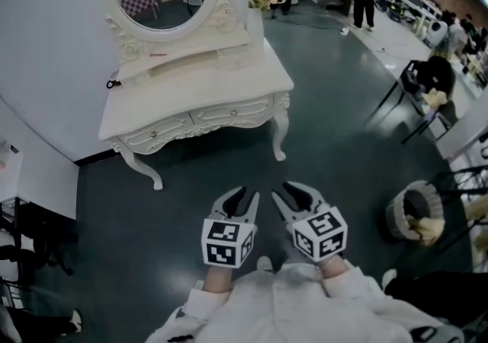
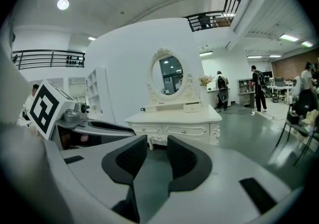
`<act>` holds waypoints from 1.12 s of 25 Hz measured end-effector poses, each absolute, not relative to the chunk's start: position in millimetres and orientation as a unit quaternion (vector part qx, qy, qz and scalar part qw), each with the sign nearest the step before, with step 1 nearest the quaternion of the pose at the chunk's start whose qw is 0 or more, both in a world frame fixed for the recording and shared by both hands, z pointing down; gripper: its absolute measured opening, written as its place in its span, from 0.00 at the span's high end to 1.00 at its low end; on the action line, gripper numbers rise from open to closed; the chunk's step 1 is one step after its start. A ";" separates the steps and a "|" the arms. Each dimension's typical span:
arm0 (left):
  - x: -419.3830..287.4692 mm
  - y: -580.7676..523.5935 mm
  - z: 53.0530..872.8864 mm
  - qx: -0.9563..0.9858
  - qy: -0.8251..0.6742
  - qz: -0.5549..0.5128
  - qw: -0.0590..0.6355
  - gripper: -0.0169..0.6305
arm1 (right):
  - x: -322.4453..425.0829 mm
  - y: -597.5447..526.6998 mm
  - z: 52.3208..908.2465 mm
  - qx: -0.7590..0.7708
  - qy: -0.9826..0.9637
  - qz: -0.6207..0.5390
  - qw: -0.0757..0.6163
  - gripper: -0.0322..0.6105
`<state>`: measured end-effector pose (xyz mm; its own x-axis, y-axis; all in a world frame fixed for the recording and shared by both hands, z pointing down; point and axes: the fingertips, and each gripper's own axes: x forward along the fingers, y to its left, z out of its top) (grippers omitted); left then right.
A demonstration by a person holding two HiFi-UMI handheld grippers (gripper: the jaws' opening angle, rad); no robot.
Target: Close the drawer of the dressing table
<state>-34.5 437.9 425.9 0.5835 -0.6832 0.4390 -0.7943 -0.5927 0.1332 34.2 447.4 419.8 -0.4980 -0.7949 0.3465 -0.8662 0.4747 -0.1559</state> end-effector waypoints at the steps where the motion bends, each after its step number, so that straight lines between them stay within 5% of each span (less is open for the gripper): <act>1: -35.2 432.8 426.2 0.876 -0.421 0.172 0.161 0.82 | 33.3 442.4 418.8 0.488 -0.851 0.156 0.113 0.77; 28: -23.4 204.7 420.9 0.870 -0.436 0.159 0.168 0.82 | 36.2 203.4 411.3 0.449 -0.871 0.149 0.133 0.77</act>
<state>-23.4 204.7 420.9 0.5688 -0.7053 0.4232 -0.8122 -0.5628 0.1537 36.2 203.4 411.3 -0.5612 -0.7426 0.3656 -0.8218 0.5523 -0.1399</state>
